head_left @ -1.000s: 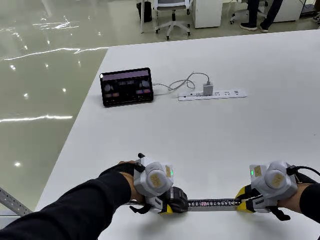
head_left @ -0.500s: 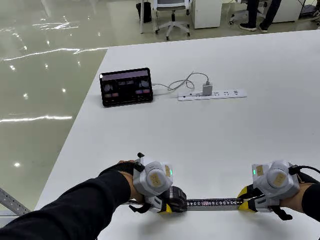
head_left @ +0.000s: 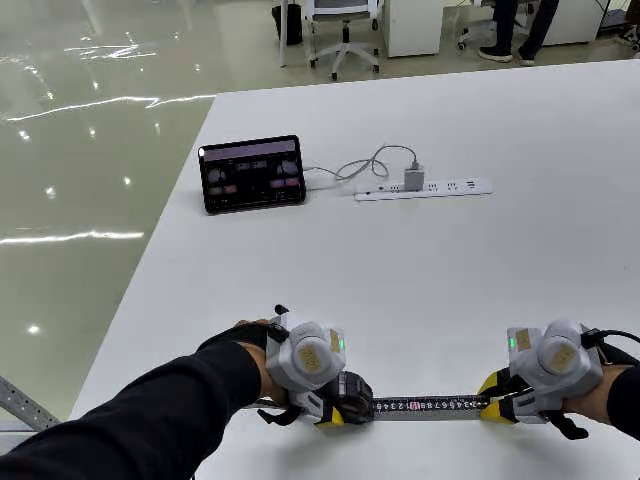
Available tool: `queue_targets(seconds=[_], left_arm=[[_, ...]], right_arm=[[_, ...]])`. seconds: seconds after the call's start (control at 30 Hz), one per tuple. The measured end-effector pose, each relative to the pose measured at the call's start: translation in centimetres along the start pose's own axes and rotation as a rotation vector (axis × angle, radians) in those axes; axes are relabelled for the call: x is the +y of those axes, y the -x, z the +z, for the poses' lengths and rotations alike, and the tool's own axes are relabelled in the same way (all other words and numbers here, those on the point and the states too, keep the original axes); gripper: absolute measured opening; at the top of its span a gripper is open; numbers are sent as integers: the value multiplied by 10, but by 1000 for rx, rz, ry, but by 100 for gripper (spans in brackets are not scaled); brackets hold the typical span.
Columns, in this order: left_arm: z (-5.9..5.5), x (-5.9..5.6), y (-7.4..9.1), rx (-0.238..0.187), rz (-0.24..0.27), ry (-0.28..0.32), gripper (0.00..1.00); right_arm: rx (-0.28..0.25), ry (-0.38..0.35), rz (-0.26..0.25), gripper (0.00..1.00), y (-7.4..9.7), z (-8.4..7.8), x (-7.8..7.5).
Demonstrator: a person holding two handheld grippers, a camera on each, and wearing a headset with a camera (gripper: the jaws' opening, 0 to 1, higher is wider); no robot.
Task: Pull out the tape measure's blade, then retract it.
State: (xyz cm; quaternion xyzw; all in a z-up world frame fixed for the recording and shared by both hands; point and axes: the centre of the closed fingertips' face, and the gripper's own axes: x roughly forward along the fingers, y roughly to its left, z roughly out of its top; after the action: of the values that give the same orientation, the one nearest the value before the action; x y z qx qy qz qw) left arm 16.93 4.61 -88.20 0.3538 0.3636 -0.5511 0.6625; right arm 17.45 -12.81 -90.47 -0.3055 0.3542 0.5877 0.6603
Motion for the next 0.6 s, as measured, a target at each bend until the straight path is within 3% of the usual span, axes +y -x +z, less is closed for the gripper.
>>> queue_targets(seconds=[0.6], left_arm=[[0, 0, -1, 0, -1, 2, 33]], right_arm=[[6, -2, -6, 9, 3, -3, -1]])
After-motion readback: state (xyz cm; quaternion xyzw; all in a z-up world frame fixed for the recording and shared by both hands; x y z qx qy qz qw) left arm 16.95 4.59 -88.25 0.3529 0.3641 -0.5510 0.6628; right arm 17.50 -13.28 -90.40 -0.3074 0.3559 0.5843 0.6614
